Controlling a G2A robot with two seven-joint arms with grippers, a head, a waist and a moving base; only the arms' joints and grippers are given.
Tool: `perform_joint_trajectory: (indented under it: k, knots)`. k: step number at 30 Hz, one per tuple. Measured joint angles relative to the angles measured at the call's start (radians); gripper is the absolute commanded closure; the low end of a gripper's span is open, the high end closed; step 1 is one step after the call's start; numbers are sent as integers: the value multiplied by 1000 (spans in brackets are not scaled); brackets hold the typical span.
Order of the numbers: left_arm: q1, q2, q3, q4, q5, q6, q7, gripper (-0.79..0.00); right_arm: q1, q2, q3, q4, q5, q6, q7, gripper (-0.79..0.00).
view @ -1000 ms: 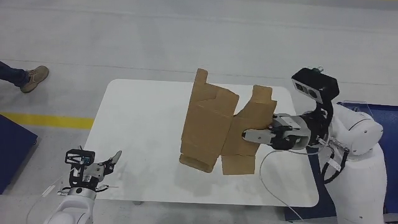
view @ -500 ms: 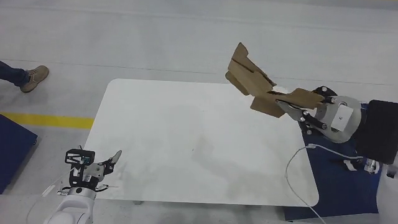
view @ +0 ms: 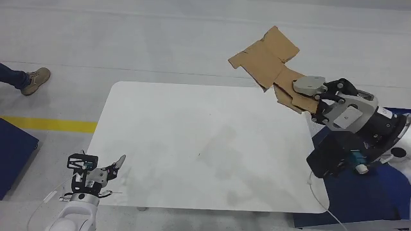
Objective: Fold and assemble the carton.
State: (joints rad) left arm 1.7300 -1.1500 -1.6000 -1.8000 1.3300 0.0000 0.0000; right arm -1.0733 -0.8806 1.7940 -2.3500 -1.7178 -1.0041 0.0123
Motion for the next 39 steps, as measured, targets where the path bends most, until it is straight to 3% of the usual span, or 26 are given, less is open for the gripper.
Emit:
perform_joint_trajectory:
  k: [4, 9, 14, 19, 23, 29, 32, 39]
  knots:
    - [0, 0, 0, 0, 0, 0, 0, -785, -98, 27, -46, 0, -390, 139, -301, 0]
    - [0, 0, 0, 0, 0, 0, 0, -785, -275, 45, -68, 0, -682, 317, -523, 0]
    - [0, 0, 0, 0, 0, 0, 0, -785, -371, 50, -85, 0, -749, 394, -590, 0]
    - [0, 0, 0, 0, 0, 0, 0, -785, -363, 47, -63, 0, -667, 408, -578, 0]
    - [0, 0, 0, 0, 0, 0, 0, -785, -297, 36, 26, 0, -376, 314, -498, 0]
    - [0, 0, 0, 0, 0, 0, 0, -785, -239, 30, 122, 100, 310, 49, -285, 0]
    - [0, 0, 0, 0, 0, 0, 0, -785, -247, 53, 36, 187, 738, -12, -115, 0]
    - [0, 0, 0, 0, 0, 0, 0, -785, -174, 134, -287, 334, 1755, 50, 416, 0]
